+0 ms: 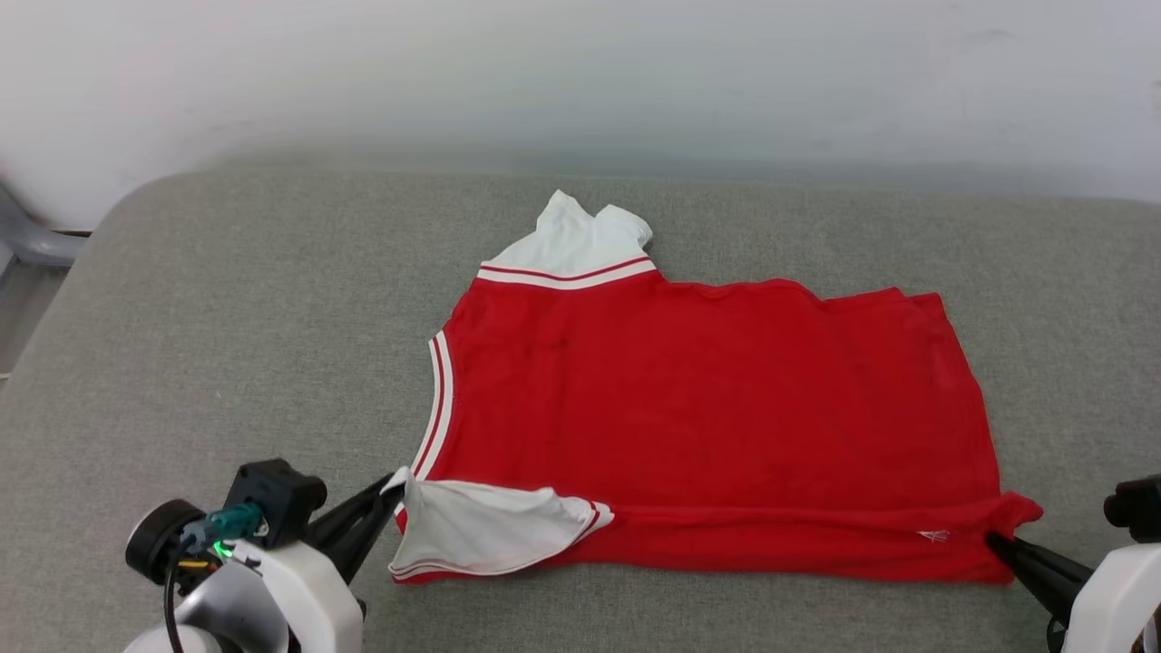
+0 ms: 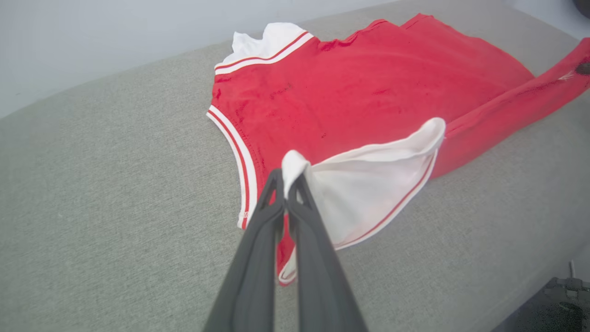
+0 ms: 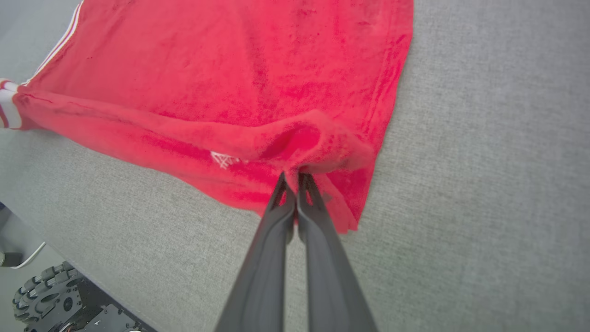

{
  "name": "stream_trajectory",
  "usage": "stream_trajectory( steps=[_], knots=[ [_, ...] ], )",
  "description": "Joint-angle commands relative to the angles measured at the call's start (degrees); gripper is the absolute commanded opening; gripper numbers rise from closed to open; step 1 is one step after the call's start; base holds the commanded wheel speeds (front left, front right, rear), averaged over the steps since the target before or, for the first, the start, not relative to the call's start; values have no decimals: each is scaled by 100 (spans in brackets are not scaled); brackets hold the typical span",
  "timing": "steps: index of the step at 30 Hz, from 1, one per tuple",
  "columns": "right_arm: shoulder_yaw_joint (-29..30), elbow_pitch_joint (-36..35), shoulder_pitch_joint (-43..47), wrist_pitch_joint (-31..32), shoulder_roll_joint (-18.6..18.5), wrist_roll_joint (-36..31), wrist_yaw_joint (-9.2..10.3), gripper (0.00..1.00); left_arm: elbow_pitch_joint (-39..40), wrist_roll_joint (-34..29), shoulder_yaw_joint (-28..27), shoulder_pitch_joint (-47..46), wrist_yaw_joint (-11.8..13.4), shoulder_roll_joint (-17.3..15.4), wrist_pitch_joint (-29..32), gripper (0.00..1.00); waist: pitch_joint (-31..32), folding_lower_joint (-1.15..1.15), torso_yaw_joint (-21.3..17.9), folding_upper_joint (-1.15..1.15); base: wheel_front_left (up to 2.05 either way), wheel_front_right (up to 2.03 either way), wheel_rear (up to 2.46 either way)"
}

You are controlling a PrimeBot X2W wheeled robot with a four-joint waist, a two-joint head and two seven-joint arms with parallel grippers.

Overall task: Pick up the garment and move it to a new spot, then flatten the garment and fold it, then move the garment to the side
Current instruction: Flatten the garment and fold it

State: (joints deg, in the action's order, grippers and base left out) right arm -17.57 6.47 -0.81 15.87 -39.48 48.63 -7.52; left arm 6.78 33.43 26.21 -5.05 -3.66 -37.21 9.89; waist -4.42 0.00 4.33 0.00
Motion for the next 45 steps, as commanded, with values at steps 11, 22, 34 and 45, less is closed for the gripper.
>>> stream_trajectory(
  steps=[11, 22, 34, 45],
  knots=[
    [29, 225, -595, 503, 253, -410, 7, 0, -1058, -261, 386, -1177, -240, 275, 39, 0, -609, 0, -112, 0, 0, 0, 0],
    [-44, 684, -980, 882, 518, -758, 7, 5, -2244, -417, 885, -1844, -346, 518, -106, 0, -827, 0, -131, 0, 0, 0, 0],
    [86, 796, -963, 672, 763, -1047, 7, 100, -2935, -49, 840, -1698, -253, 898, -759, 100, -377, 0, -60, 0, 0, 0, 0],
    [796, -134, -405, 1346, 1021, -1397, 6, 100, -1805, 411, 404, -836, 617, 912, -752, 100, 9, 0, -39, 0, 0, 0, 0]
  ],
)
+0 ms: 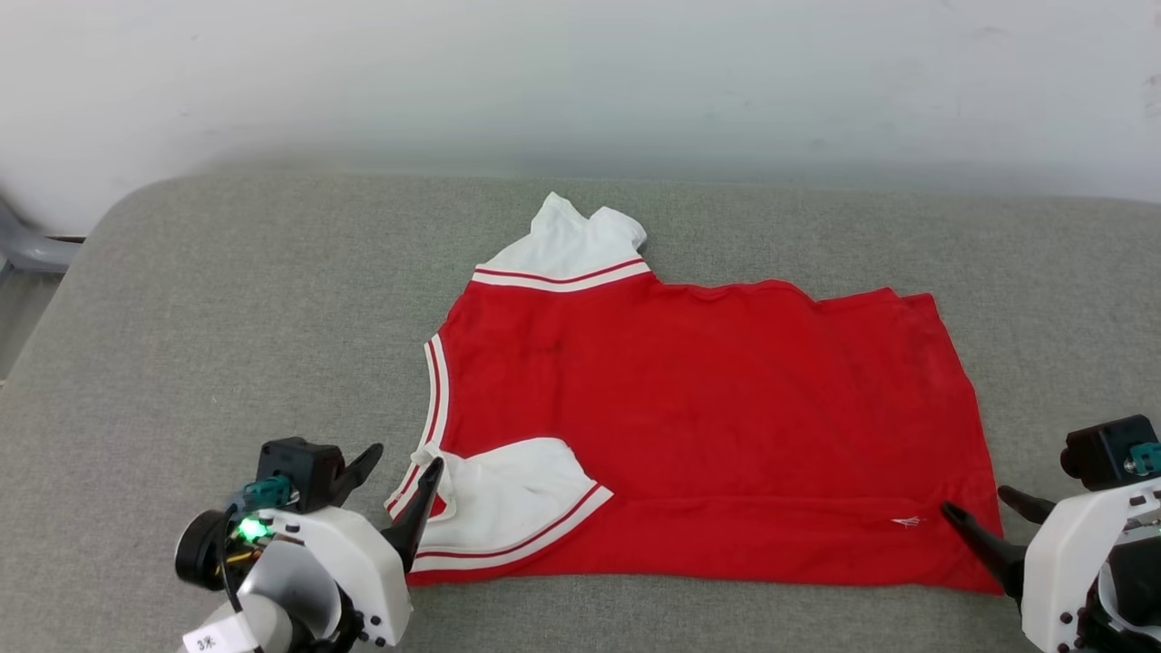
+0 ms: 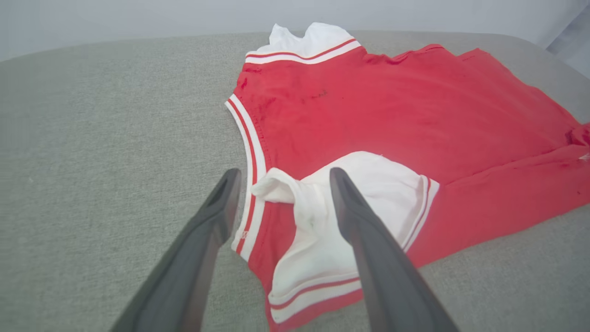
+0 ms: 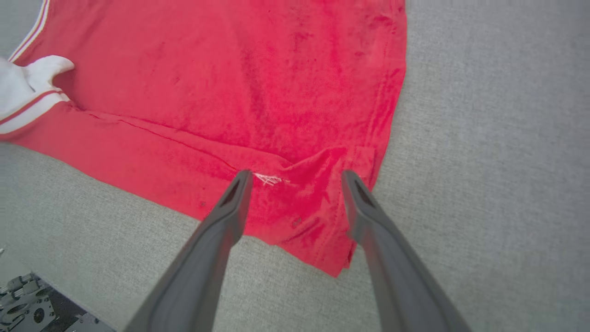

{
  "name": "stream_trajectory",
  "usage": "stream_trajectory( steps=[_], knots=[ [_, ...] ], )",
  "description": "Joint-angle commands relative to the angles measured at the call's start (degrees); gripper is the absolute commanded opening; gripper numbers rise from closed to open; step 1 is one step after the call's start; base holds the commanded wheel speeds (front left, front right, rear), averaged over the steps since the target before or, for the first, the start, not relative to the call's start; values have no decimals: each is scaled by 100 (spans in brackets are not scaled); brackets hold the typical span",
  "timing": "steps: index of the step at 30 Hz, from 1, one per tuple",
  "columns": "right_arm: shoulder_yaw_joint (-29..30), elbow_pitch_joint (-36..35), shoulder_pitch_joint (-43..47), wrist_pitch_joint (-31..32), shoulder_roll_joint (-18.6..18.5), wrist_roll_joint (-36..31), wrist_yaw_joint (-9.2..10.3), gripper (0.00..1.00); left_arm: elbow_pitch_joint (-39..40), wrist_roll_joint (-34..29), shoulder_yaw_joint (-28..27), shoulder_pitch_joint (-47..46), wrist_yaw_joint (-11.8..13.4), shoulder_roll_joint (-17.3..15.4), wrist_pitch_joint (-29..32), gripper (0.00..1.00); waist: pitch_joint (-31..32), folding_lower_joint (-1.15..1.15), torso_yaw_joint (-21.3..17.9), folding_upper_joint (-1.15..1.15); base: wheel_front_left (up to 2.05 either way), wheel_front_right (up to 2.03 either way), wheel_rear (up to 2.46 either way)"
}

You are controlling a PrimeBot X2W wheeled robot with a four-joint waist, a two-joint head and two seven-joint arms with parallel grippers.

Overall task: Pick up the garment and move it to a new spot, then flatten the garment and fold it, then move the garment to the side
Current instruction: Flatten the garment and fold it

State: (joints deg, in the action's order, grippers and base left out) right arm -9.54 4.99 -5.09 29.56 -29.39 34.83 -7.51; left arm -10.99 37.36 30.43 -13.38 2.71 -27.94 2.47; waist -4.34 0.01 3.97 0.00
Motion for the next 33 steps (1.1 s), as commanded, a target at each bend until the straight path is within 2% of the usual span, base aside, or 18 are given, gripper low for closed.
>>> stream_trajectory(
  steps=[1, 7, 12, 18, 23, 27, 30, 31, 32, 33],
  knots=[
    [103, -102, 103, 103, 61, -87, 5, 100, 125, 11, -30, 108, 108, -35, 61, 100, 8, -1, -8, 0, 0, 0, 0],
    [696, -900, 494, 802, 433, -535, 5, 100, 932, 20, 88, 586, 657, -236, 801, 100, -74, -1, -55, 0, 0, 0, 0],
    [968, -1461, 668, 1189, 706, -803, 5, 100, 1167, -103, 236, 686, 934, -406, 1319, 100, -266, -1, -120, 0, 0, 0, 0],
    [1101, -1742, 734, 1376, 860, -972, 5, 100, 936, -182, 257, 597, 1150, -408, 1505, 100, -488, -1, -207, 0, 0, 0, 0],
    [1149, -1836, 710, 1421, 894, -1012, 5, 100, 565, -282, 237, 538, 1317, -350, 1426, 100, -638, -1, -261, 0, 0, 0, 0],
    [1172, -1854, 725, 1414, 896, -1034, 5, 100, 306, -234, 206, 480, 1301, -252, 1280, 100, -737, -1, -260, 0, 0, 0, 0],
    [1160, -1831, 721, 1399, 887, -1070, 5, 100, 106, -157, 275, 463, 1185, -150, 1297, 100, -805, -1, -249, 0, 0, 0, 0],
    [1151, -1818, 718, 1385, 890, -1074, 5, 100, 24, -118, 315, 465, 1143, -121, 1368, 97, -822, -1, -244, 0, 0, 0, 0],
    [1144, -1807, 711, 1384, 897, -1077, 5, 100, -50, -82, 364, 479, 1091, -84, 1421, 53, -836, -1, -240, 0, 0, 0, 0],
    [1138, -1789, 705, 1380, 893, -1086, 5, 100, -130, -52, 413, 488, 1038, -58, 1500, 25, -846, -1, -236, 0, 0, 0, 0]
  ],
)
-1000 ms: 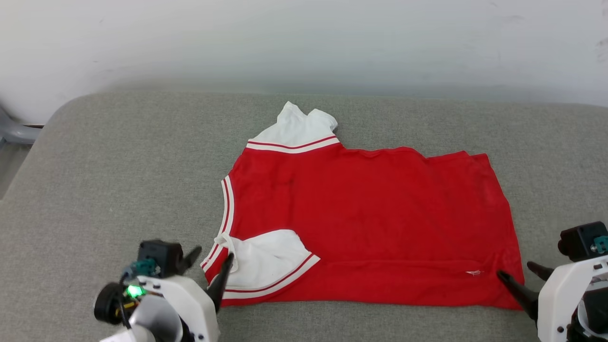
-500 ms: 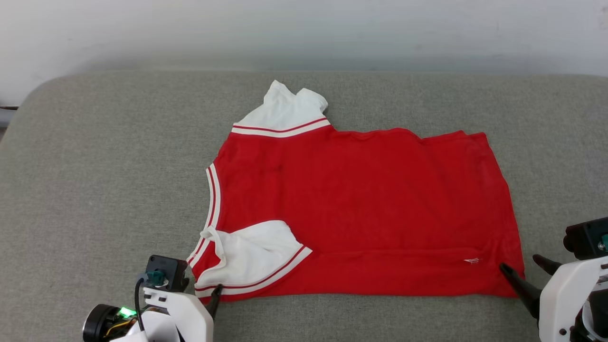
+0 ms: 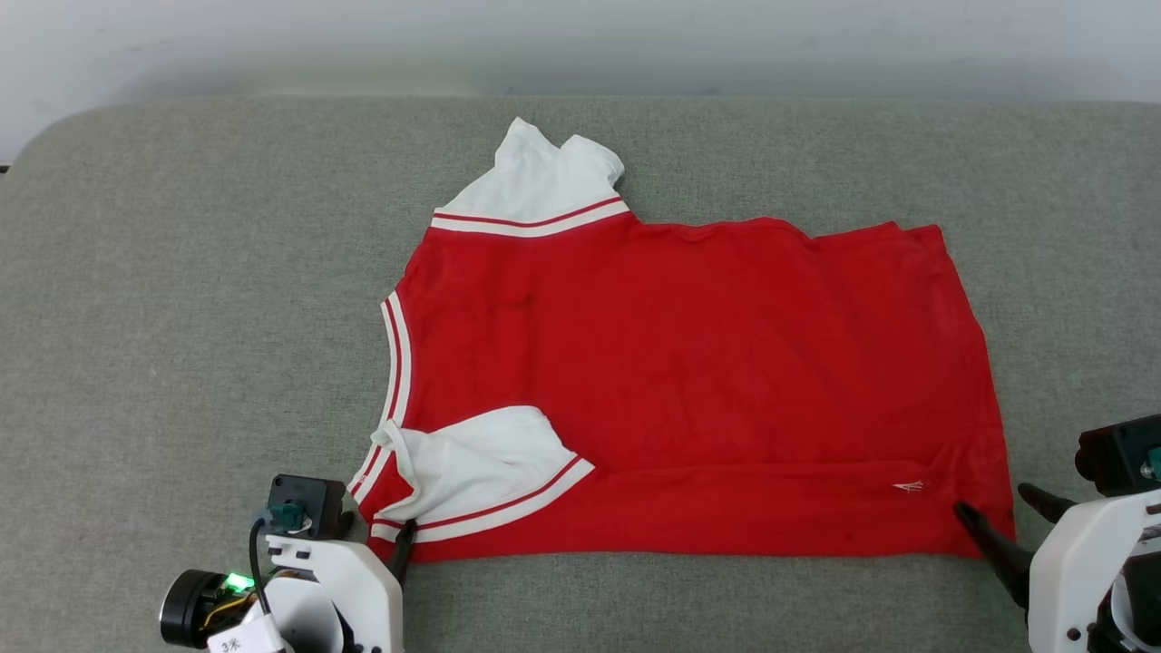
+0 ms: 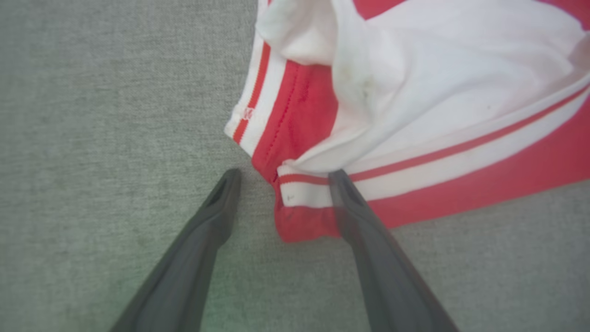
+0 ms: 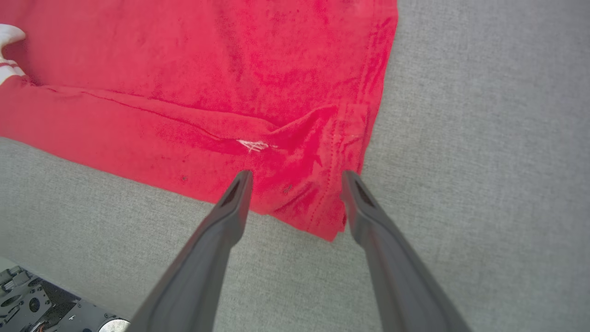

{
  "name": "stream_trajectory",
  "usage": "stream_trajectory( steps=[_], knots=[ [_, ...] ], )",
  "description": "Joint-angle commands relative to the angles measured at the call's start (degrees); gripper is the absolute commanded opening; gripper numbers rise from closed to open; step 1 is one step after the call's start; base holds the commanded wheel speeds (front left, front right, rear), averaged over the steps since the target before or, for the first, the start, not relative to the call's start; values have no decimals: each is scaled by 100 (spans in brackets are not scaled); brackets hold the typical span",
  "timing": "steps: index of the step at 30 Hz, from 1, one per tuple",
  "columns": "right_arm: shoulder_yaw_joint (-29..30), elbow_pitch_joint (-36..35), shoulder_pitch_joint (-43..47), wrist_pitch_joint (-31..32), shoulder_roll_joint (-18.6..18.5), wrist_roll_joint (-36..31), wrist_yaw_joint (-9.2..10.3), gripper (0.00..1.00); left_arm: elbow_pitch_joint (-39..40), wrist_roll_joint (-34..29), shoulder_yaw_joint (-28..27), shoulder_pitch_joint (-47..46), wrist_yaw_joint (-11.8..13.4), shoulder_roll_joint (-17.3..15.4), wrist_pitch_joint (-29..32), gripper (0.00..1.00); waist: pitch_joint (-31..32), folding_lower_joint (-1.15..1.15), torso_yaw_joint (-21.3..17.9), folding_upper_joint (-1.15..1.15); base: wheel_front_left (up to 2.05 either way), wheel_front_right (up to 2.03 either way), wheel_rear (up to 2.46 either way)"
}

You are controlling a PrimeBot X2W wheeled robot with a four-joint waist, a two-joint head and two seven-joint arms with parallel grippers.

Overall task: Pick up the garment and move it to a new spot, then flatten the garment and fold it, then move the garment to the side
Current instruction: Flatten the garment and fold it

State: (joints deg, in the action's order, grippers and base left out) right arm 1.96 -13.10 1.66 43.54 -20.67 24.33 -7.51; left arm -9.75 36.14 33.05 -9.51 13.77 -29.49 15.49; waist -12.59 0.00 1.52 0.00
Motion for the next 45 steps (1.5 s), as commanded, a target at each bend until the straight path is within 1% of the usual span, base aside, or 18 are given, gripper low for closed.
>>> stream_trajectory(
  steps=[1, 2, 4, 7, 9, 13, 17, 25, 28, 36, 37, 38, 39, 42, 45],
  knots=[
    [-12, 20, 29, -19, 21, -36, 5, 100, -254, 70, 151, 101, -68, 97, 198, 25, -21, 0, 8, 0, 0, 0, 0],
    [-21, 37, 20, -23, 1, -64, 5, 100, -323, 114, 202, 114, -129, 119, 252, 0, -24, 0, 13, 0, 0, 0, 0],
    [-25, 71, 9, -52, -41, -112, 5, 100, -407, 199, 278, 149, -255, 176, 311, 0, -3, 0, 25, 0, 0, 0, 0],
    [-10, 161, 55, -71, -95, -278, 5, 100, -378, 317, 241, 183, -447, 210, 149, 0, 90, 0, 51, 0, 0, 0, 0],
    [-20, 243, 112, -75, -102, -384, 5, 100, -346, 310, 214, 193, -472, 210, 21, 0, 169, 0, 72, 0, 0, 0, 0],
    [78, 406, 148, -115, 4, -532, 6, 100, -137, 286, 66, 172, -366, 147, -221, 0, 314, 0, 124, 0, 0, 0, 0],
    [118, 612, 174, -153, 60, -700, 6, 100, 236, 271, -31, 197, -289, 85, -359, 0, 378, 0, 190, 0, 0, 0, 0],
    [200, 1132, -108, -204, 218, -913, 5, 100, 908, 209, -67, 215, -205, -64, -335, 0, 248, 0, 316, 0, 0, 0, 0],
    [215, 1423, -193, -196, 297, -1034, 5, 100, 1036, 200, -69, 169, -189, -69, -342, 0, 151, 0, 364, 0, 0, 0, 0],
    [36, 2063, -337, -270, 441, -936, 3, 100, 1065, 159, 5, 104, -189, -93, -272, 0, -35, 0, 462, 0, 0, 0, 0],
    [-31, 2143, -333, -245, 460, -894, 3, 55, 1056, 156, 12, 96, -193, -96, -263, 0, -44, 0, 471, 0, 0, 0, 0],
    [-92, 2209, -323, -227, 476, -845, -5, 31, 1046, 154, 18, 86, -201, -98, -264, 0, -49, 0, 480, 0, 0, 0, 0],
    [-129, 2270, -322, -230, 496, -807, -5, 0, 1035, 157, 23, 81, -206, -99, -259, 0, -49, 0, 486, 0, 0, 0, 0],
    [-79, 2425, -346, -334, 489, -705, -2, 0, 981, 209, -1, 70, -206, -75, -296, 0, -20, 0, 503, 0, 0, 0, 0],
    [-6, 2526, -370, -449, 407, -728, 8, 0, 889, 237, -10, 107, -216, -84, -307, 0, 78, 0, 496, 0, 0, 0, 0]
  ],
)
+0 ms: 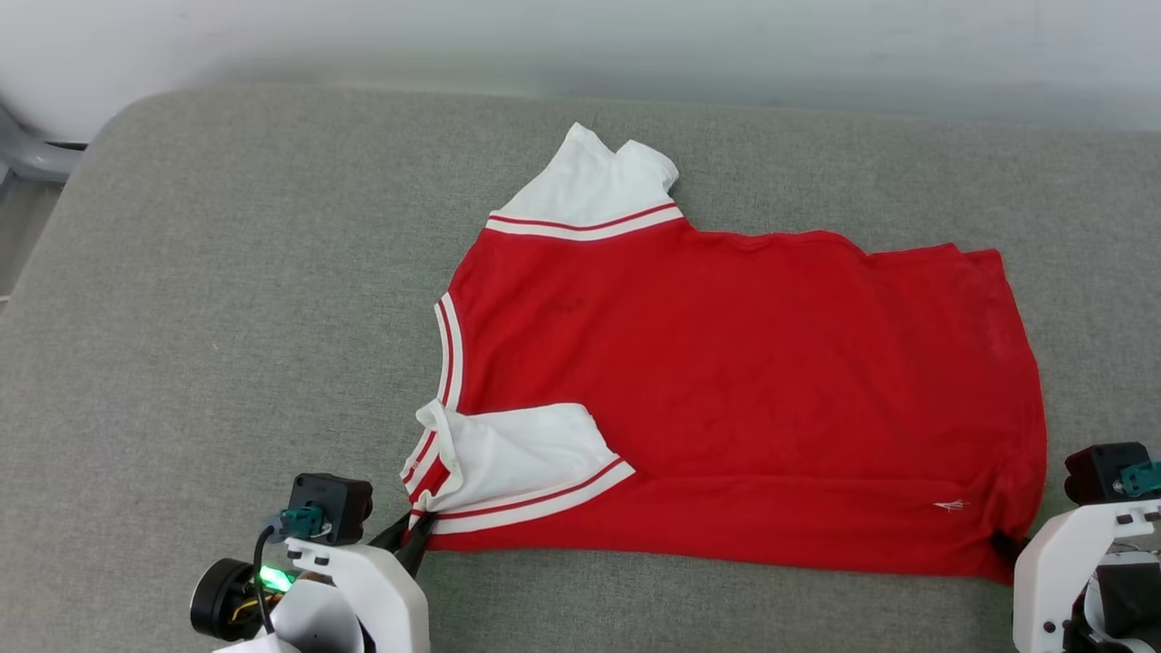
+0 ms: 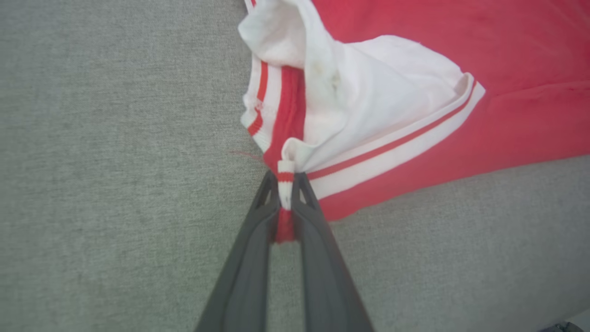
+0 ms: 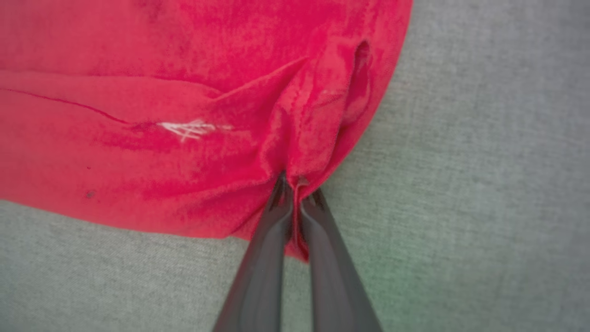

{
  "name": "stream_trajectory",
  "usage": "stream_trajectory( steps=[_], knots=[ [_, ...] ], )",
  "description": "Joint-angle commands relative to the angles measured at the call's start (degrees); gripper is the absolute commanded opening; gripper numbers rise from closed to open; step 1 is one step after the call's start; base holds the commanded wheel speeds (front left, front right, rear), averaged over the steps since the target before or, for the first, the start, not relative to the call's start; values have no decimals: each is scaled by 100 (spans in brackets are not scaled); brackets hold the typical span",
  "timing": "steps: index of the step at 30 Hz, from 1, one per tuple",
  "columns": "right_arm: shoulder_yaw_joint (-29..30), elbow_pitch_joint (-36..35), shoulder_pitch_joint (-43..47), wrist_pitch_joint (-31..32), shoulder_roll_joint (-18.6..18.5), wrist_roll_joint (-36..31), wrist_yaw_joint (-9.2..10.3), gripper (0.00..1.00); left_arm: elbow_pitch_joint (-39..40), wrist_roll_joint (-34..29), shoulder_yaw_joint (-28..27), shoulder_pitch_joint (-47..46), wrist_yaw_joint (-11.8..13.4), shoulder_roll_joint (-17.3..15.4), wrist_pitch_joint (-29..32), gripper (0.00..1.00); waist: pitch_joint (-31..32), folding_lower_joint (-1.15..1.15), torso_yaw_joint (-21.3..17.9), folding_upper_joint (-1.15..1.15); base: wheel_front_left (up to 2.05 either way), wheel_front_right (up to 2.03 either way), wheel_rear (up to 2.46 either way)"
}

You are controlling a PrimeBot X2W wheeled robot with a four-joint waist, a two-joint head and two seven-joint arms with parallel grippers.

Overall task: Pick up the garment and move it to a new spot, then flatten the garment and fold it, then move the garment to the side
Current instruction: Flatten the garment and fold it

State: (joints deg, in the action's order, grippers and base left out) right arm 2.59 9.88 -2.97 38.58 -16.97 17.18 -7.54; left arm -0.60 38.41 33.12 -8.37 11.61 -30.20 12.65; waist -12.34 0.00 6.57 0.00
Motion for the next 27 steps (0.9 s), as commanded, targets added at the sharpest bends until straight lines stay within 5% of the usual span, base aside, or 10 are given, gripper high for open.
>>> stream_trajectory(
  steps=[1, 10, 27],
  knots=[
    [-64, 234, 100, 14, 4, 4, 11, 0, -48, 28, -16, 22, -4, -19, -17, 0, 89, 0, -17, 0, 0, 0, 0],
    [115, 48, 265, -94, -205, 33, 12, 0, -74, 156, 63, 314, -22, -130, 96, 0, 593, 0, -97, 0, 0, 0, 0],
    [798, -895, 1390, 628, 260, -97, 11, 0, 14, 476, 341, 1045, -33, -196, 427, 0, 887, 0, -9, 0, 0, 0, 0]
  ],
)
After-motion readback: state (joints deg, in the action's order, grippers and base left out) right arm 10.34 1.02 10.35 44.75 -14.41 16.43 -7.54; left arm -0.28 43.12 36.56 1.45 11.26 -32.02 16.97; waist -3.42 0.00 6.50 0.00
